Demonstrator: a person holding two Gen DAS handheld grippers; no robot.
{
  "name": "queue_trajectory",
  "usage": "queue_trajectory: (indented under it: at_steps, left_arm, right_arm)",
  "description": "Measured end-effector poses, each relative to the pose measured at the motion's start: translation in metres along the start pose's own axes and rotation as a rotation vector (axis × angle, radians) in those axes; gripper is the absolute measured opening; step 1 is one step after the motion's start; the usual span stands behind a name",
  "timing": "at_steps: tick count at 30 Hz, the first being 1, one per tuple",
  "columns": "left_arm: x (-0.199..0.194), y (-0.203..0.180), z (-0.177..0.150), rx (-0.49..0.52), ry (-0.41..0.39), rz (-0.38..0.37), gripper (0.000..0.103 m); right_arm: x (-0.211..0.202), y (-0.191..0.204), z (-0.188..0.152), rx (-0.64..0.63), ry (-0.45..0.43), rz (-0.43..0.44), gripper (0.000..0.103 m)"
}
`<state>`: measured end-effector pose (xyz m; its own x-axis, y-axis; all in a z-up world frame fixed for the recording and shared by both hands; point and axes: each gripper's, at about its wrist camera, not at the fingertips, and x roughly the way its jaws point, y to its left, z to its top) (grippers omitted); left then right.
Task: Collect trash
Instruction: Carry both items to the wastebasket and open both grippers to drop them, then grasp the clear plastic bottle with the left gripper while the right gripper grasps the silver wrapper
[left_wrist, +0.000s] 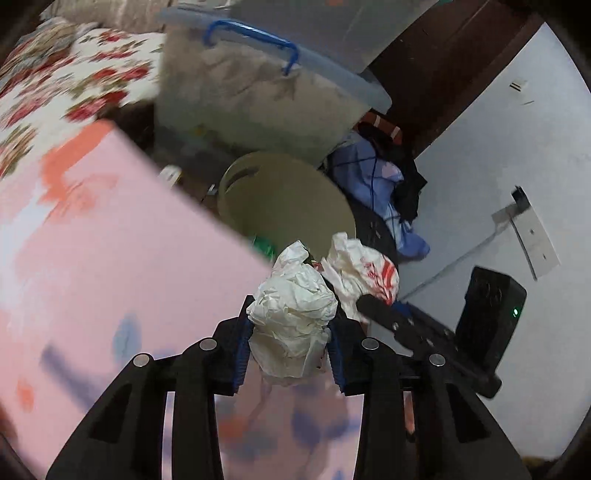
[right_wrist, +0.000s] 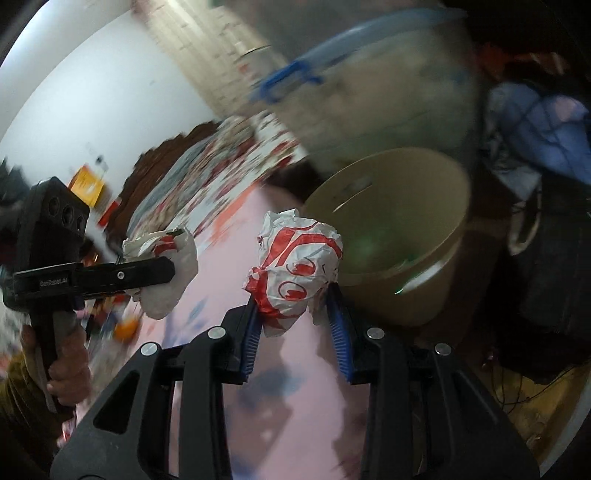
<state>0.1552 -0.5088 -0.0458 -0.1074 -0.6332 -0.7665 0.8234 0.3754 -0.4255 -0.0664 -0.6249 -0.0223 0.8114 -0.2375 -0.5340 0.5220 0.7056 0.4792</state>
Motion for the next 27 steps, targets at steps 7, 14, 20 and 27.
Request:
queue_trajectory:
  at_steps: [7,14,20,27]
  left_arm:
    - [0.065,-0.021,0.052,0.022,-0.013,0.057,0.059]
    - [0.024,-0.014,0.034,-0.104,-0.174,0.087,0.073]
    - [-0.052,-0.045,-0.056,0.072,-0.221,0.1,0.073]
    - [-0.136,-0.01,-0.165,0.1,-0.22,0.228,0.073]
  right_arm:
    - [0.023,-0.037,0.052,0.071,-0.036,-0.03,0.077]
    - [0.001,-0.035,0.052,0.125,-0.13,0.005,0.078]
    - [0.006,0.016,0.028,0.063,-0.039,0.179,0.069]
    - [0.041,0.098,-0.021,-0.052,0.165,0.341,0.066]
